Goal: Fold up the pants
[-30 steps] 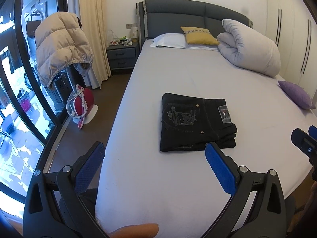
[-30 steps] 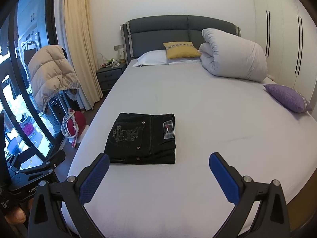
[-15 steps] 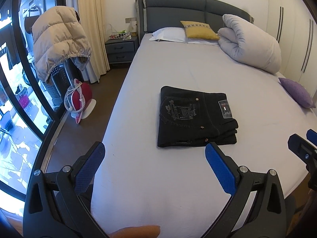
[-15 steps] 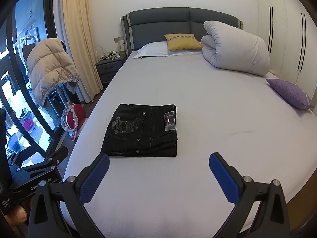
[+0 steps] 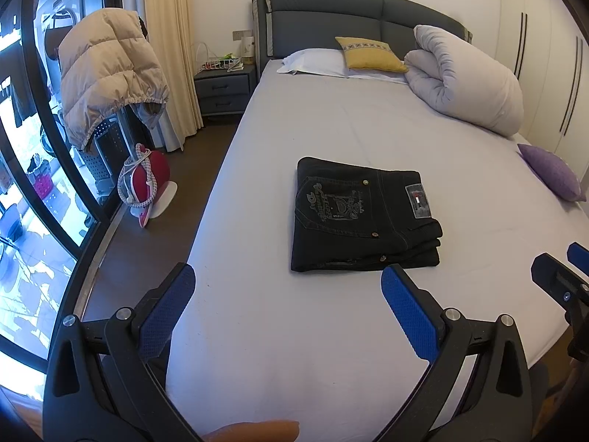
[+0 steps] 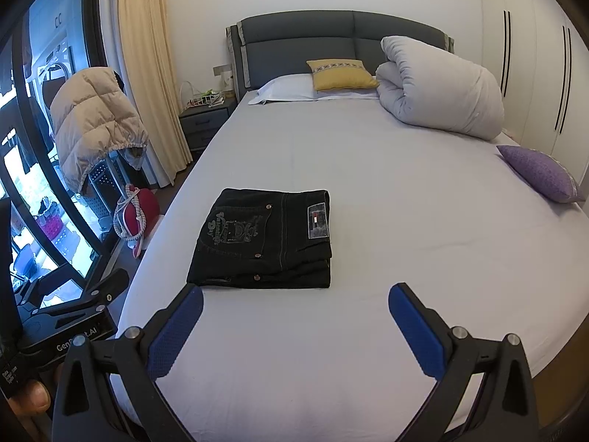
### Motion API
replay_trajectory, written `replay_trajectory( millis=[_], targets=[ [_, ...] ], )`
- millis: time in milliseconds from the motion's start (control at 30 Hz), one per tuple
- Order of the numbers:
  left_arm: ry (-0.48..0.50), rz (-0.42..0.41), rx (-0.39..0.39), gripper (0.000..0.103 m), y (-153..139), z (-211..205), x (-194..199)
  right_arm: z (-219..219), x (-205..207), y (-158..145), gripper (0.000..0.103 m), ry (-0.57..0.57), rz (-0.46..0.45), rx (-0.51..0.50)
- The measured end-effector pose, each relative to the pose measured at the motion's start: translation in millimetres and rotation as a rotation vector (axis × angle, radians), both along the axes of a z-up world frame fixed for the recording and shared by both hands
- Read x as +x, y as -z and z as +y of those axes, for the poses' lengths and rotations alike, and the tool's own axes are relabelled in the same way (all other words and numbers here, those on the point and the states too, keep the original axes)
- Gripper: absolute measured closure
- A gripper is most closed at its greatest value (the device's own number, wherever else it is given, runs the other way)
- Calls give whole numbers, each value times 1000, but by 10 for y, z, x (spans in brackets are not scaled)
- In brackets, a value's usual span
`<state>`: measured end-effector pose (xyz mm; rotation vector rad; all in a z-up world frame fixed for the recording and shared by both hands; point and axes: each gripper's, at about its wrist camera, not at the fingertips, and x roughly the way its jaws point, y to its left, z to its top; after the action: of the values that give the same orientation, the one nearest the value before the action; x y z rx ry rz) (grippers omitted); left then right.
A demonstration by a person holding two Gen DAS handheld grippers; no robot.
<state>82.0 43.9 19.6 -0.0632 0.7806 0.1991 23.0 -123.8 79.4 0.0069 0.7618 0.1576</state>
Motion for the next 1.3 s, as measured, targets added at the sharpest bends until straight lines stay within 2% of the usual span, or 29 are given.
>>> replay_trajectory(
  millis=[1300],
  targets=[
    [-1, 4, -6, 0, 111, -63, 12, -15, -37, 83, 0, -9, 17, 2]
  ],
)
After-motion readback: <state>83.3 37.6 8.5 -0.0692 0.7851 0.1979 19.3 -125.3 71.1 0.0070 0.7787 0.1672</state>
